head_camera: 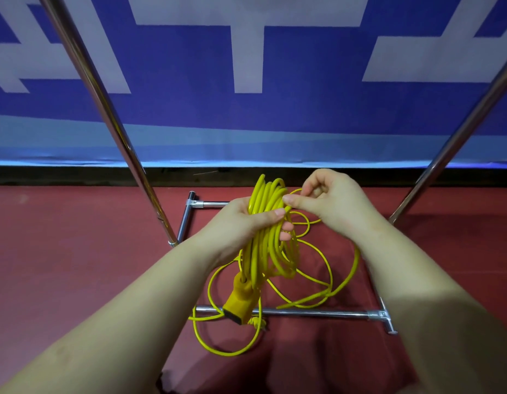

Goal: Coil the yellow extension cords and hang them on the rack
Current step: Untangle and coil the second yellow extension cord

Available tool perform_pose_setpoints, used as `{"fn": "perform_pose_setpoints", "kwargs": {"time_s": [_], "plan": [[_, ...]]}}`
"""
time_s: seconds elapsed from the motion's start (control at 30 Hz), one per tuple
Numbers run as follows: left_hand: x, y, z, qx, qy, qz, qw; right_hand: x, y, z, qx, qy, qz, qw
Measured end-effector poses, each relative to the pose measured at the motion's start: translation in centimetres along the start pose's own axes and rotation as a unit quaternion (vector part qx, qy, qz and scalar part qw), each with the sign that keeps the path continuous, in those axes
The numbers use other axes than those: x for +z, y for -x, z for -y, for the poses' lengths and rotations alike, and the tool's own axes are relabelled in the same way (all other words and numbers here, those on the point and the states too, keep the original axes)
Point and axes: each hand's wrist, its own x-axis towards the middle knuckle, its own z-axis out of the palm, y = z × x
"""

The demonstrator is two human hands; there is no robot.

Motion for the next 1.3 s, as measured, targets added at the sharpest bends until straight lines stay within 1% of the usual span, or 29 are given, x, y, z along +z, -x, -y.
{"fn": "perform_pose_setpoints", "kwargs": {"time_s": [0.1,0.2,0.23,0.3,0.37,0.4,0.43,0.5,0.53,0.57,0.6,0.67,0.73,0.8,0.87,0.9,1.03,1.17,1.3], "plan": [[-0.1,-0.1,0.0,0.005,-0.012,-0.019,1.000,0.2,0.1,0.2,0.001,-0.009,-0.015,1.000],[-0.3,-0.5,-0.5,0.030,0.003,-0.067,0.997,-0.2,0.3,0.0,0.037,-0.045,0.018,0.998],[-0.6,-0.6,-0.7,0.039,0.015,-0.088,0.995,-0.4,0.3,-0.2,0.055,-0.029,0.034,0.997],[-1.1,-0.8,-1.1,0.050,0.030,-0.124,0.991,-0.7,0.4,-0.8,0.098,0.039,0.065,0.992],[-1.5,-0.8,-1.3,0.054,0.030,-0.142,0.988,-0.8,0.4,-1.5,0.117,0.052,0.073,0.989],[-1.5,-0.8,-1.3,0.053,0.027,-0.147,0.987,-0.8,0.3,-1.6,0.109,0.039,0.052,0.992],[-1.5,-0.7,-1.2,0.050,0.021,-0.148,0.988,-0.8,0.2,-1.5,0.097,0.013,0.008,0.995],[-1.4,-0.5,-1.0,0.038,-0.004,-0.135,0.990,-1.0,0.2,-1.1,0.074,-0.094,-0.104,0.987],[-1.3,-0.4,-0.9,0.033,-0.023,-0.123,0.992,-1.1,0.3,-0.7,0.063,-0.146,-0.142,0.977],[-1.2,-0.3,-0.8,0.030,-0.045,-0.110,0.993,-1.2,0.3,-0.5,0.047,-0.173,-0.163,0.970],[-1.1,-0.2,-0.7,0.026,-0.061,-0.098,0.993,-1.4,0.3,-0.3,0.029,-0.177,-0.171,0.969],[-1.0,0.1,-0.8,0.023,-0.065,-0.077,0.995,-1.8,0.3,-0.1,0.000,-0.158,-0.159,0.974],[-0.9,0.3,-0.8,0.021,-0.037,-0.052,0.998,-2.4,0.1,0.0,-0.013,-0.129,-0.134,0.982],[-0.9,0.5,-0.8,0.020,-0.008,-0.038,0.999,-2.7,0.1,0.2,-0.018,-0.095,-0.083,0.992],[-0.7,0.5,-0.7,0.019,-0.007,-0.042,0.999,-2.3,0.3,0.5,-0.033,-0.071,-0.012,0.997],[-0.6,0.4,-0.7,0.018,-0.010,-0.046,0.999,-2.0,0.5,0.7,-0.040,-0.066,0.007,0.997],[-0.1,0.3,-0.5,0.018,-0.005,-0.043,0.999,-1.6,0.7,1.1,-0.052,-0.080,0.024,0.995],[0.1,0.2,-0.4,0.025,-0.026,-0.029,0.999,-0.9,1.0,1.0,-0.063,-0.022,0.075,0.995],[0.0,0.0,-0.6,0.044,-0.038,-0.054,0.997,-1.1,0.8,0.5,-0.058,-0.043,0.058,0.996]]}}
